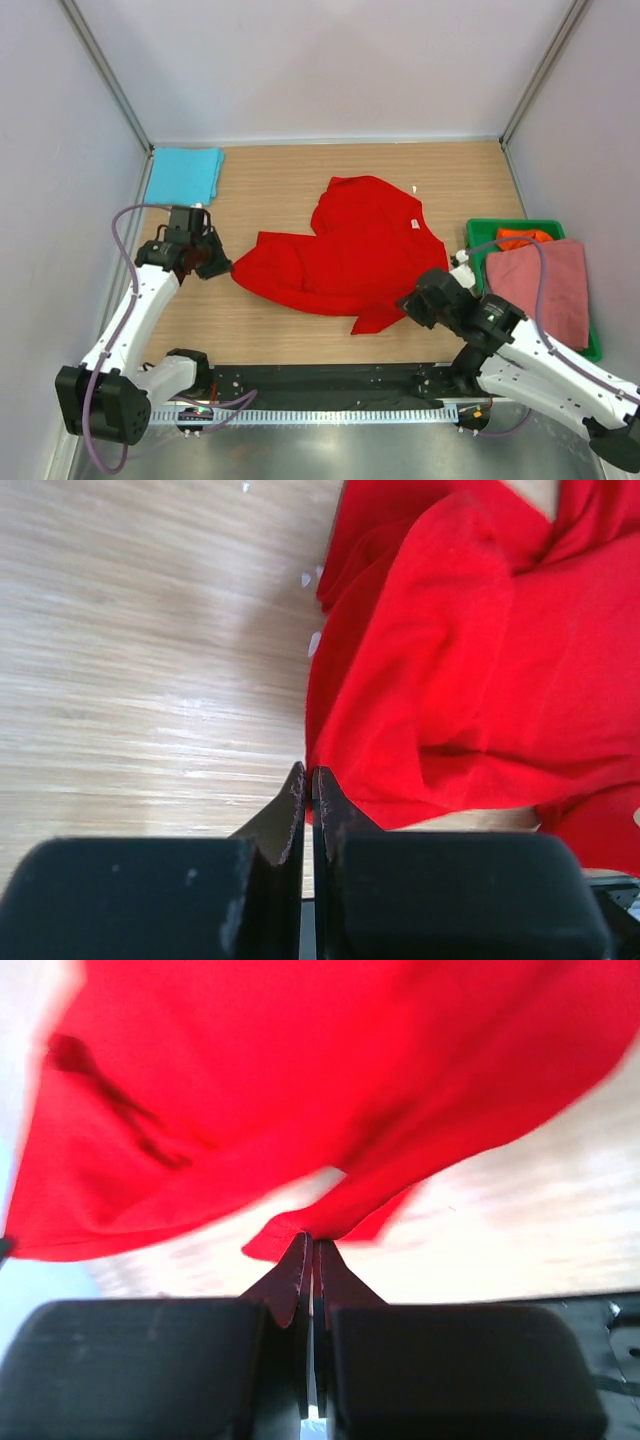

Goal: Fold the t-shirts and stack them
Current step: Flatten the tshirt out

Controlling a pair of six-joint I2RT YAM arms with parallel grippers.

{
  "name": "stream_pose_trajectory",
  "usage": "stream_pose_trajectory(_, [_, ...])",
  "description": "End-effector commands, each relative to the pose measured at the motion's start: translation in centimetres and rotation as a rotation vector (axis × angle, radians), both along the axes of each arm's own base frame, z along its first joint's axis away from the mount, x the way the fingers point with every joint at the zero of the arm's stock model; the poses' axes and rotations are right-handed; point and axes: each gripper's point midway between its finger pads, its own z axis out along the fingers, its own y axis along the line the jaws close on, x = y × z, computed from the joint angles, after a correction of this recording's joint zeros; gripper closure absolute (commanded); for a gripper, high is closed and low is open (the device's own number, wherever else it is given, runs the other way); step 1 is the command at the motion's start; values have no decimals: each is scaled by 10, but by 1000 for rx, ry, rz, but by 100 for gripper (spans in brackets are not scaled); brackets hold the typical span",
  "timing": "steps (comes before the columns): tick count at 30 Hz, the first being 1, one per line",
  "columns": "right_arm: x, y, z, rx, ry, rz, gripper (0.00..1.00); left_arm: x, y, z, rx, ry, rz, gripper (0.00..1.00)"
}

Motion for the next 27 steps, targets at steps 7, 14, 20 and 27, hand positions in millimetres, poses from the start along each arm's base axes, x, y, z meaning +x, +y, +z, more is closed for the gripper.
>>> stream_pose_trajectory(7, [65, -39, 155, -272, -510, 4, 99, 46, 18, 98, 106, -217, 41, 100])
stream_pose_trajectory(14, [90, -69, 326, -415, -820, -101, 99, 93, 17, 216, 101, -428, 74, 100])
stream_pose_trajectory(20, [89, -92, 421, -490, -981, -164, 99, 108, 25, 292, 84, -611, 158, 100])
stream_pose_trajectory(27, [62, -112, 508, -487, -1218, -138, 99, 85, 31, 375, 37, -844, 188, 100])
